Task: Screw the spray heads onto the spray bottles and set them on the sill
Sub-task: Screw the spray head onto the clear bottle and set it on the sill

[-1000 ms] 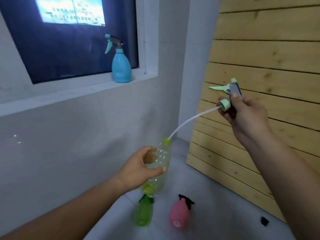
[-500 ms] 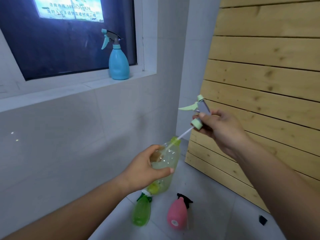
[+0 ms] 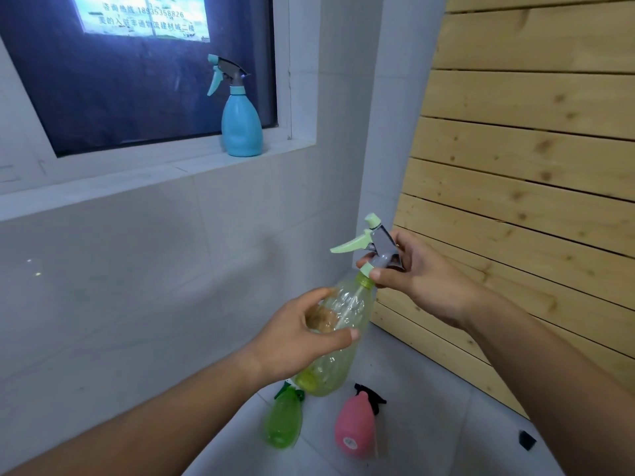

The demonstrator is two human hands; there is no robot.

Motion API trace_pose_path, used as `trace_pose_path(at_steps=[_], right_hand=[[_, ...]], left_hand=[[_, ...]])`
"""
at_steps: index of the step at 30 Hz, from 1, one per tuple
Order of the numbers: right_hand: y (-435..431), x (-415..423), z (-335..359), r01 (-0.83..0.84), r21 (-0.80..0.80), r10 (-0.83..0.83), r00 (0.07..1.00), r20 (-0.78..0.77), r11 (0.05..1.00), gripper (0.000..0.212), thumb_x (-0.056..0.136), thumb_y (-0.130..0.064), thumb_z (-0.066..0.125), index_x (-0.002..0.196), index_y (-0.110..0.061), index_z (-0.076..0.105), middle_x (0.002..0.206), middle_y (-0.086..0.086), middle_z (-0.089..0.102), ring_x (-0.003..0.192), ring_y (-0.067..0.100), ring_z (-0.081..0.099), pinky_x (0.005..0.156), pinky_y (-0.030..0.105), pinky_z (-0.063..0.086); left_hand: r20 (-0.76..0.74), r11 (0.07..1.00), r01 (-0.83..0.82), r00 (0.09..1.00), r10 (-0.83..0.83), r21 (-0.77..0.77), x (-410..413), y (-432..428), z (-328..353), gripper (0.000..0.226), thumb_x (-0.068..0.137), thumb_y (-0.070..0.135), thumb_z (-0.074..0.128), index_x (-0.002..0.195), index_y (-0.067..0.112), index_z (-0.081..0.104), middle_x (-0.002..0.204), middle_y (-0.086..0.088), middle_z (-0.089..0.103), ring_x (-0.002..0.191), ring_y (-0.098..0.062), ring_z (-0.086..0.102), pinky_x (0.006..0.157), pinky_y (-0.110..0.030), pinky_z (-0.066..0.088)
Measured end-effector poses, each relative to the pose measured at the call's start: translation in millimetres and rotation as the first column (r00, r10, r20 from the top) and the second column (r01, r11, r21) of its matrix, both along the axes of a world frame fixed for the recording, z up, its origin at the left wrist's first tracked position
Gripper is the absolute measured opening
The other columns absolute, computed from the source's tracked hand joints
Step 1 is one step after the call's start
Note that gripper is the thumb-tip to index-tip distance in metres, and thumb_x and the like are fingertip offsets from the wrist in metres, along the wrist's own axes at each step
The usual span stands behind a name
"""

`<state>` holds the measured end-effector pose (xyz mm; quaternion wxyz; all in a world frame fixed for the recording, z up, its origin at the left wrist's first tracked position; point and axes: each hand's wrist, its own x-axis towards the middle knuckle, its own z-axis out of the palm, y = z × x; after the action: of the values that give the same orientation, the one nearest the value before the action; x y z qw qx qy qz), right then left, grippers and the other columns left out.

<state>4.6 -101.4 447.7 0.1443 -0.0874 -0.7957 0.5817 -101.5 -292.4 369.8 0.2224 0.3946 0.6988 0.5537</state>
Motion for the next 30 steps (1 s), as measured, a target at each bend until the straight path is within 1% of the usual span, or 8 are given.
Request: trace_pose_path(at_steps=[6, 11, 15, 19, 22, 25, 28, 30], right_hand=[[3.7, 1.2, -2.6, -0.042, 0.016, 0.042, 0.998, 0.038, 0.999, 0.035, 0.091, -0.004, 0.065, 0.123, -0.011, 0.055, 0.114, 0.012, 0.072, 0.112, 0.025, 0.065, 0.097, 0.042, 0.053], [0.4, -1.7, -5.7, 0.008, 0.106, -0.012, 0.999, 0.035, 0.994, 0.029, 0.09, -0.018, 0.068, 0.117, -0.017, 0.057, 0.106, 0.009, 0.067, 0.09, 0.008, 0.064, 0.081, 0.028, 0.056], [-5.4, -3.1, -10.1, 0.127, 0.183, -0.133, 0.991, 0.022, 0.975, 0.038, 0.087, -0.038, 0.069, 0.12, -0.026, 0.056, 0.111, 0.0, 0.067, 0.094, 0.011, 0.065, 0.082, 0.038, 0.057], [3.8, 1.1, -6.3, -0.031, -0.041, 0.032, 0.999, 0.012, 0.999, 0.038, 0.09, -0.012, 0.067, 0.126, -0.018, 0.057, 0.12, 0.008, 0.069, 0.109, 0.02, 0.066, 0.093, 0.038, 0.054], [0.8, 0.0, -8.8, 0.025, 0.05, -0.026, 0.999, 0.023, 0.998, 0.034, 0.089, -0.018, 0.069, 0.121, -0.019, 0.058, 0.113, 0.016, 0.067, 0.095, 0.016, 0.063, 0.082, 0.032, 0.054], [-4.6, -3.9, -12.1, 0.083, 0.111, -0.09, 0.994, 0.057, 0.99, 0.034, 0.09, -0.032, 0.067, 0.121, -0.023, 0.057, 0.111, 0.006, 0.066, 0.095, 0.013, 0.063, 0.085, 0.038, 0.056], [3.9, -2.1, -6.5, -0.068, -0.106, 0.071, 0.997, 0.024, 0.992, 0.036, 0.09, -0.009, 0.066, 0.125, -0.013, 0.057, 0.113, 0.015, 0.066, 0.102, 0.019, 0.065, 0.093, 0.043, 0.054], [5.5, -1.9, -5.5, -0.077, -0.048, 0.079, 0.997, 0.025, 0.996, 0.031, 0.09, -0.008, 0.067, 0.12, -0.012, 0.059, 0.102, 0.012, 0.066, 0.094, 0.018, 0.065, 0.088, 0.039, 0.055]], left_hand=[[0.036, 0.999, 0.033, 0.999, -0.033, 0.002, 3.0, 0.5, 2.8, 0.055, 0.072, 0.037, 0.086, 0.123, 0.03, 0.068, 0.11, -0.008, 0.075, 0.091, -0.01, 0.069, 0.091, -0.033, 0.055], [0.036, 0.999, 0.04, 0.999, -0.039, -0.016, 4.6, 2.9, 0.2, 0.061, 0.074, 0.039, 0.086, 0.13, 0.03, 0.066, 0.114, -0.011, 0.075, 0.105, -0.026, 0.072, 0.101, -0.046, 0.055], [0.066, 0.998, 0.054, 0.996, -0.052, -0.038, 3.6, 4.8, 1.0, 0.074, 0.069, 0.046, 0.086, 0.137, 0.032, 0.06, 0.118, 0.008, 0.076, 0.111, -0.012, 0.072, 0.105, -0.037, 0.053], [0.097, 0.997, 0.078, 0.993, -0.075, -0.028, 2.6, 4.0, 5.7, 0.064, 0.068, 0.046, 0.087, 0.127, 0.043, 0.063, 0.114, 0.013, 0.078, 0.106, -0.004, 0.073, 0.09, -0.019, 0.055], [0.088, 0.997, 0.074, 0.994, -0.071, -0.022, 4.9, 5.4, 2.0, 0.071, 0.068, 0.046, 0.087, 0.133, 0.034, 0.063, 0.112, 0.007, 0.078, 0.1, -0.007, 0.073, 0.097, -0.029, 0.057], [0.1, 0.997, 0.072, 0.992, -0.071, -0.008, 4.6, 5.6, 1.5, 0.07, 0.068, 0.045, 0.087, 0.133, 0.034, 0.063, 0.113, 0.007, 0.078, 0.104, -0.01, 0.074, 0.097, -0.031, 0.057], [0.09, 0.998, 0.069, 0.994, -0.069, 0.005, 1.5, 3.8, 6.6, 0.057, 0.069, 0.044, 0.088, 0.123, 0.044, 0.067, 0.113, 0.011, 0.078, 0.104, -0.007, 0.074, 0.091, -0.022, 0.055], [0.067, 0.997, 0.071, 0.995, -0.072, 0.018, 2.6, 4.2, 9.0, 0.05, 0.071, 0.042, 0.088, 0.116, 0.049, 0.069, 0.112, 0.011, 0.078, 0.104, -0.007, 0.074, 0.088, -0.019, 0.056]])
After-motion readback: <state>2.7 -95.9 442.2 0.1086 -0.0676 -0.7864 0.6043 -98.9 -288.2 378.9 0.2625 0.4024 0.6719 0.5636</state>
